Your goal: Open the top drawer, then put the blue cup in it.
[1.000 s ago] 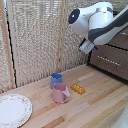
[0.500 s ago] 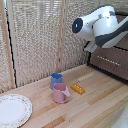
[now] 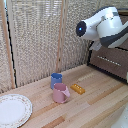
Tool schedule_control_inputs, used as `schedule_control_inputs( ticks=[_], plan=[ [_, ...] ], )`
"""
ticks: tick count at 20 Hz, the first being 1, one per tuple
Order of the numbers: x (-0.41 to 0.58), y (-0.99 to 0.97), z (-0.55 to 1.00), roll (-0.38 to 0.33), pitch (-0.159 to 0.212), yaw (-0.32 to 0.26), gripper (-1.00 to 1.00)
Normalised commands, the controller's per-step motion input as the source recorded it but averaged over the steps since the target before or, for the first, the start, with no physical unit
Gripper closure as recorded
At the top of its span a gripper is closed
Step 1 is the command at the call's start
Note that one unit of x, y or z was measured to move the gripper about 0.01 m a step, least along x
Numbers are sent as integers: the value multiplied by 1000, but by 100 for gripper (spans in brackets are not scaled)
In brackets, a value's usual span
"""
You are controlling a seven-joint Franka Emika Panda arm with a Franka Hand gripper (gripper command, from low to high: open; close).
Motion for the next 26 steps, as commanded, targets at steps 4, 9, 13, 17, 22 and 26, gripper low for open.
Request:
schedule_control_inputs(
  ticks=[4,9,13,17,22,26],
  plan=[
    [0,-705,135,-2,104,155,-100],
    [0,-790,112,14,124,139,-100],
    [0,-825,276,8,59,123,-100],
    [0,-769,491,-2,-27,106,-100],
    [94,-488,374,12,84,39,-100],
    [381,-89,-26,180,225,-134,100]
  ],
)
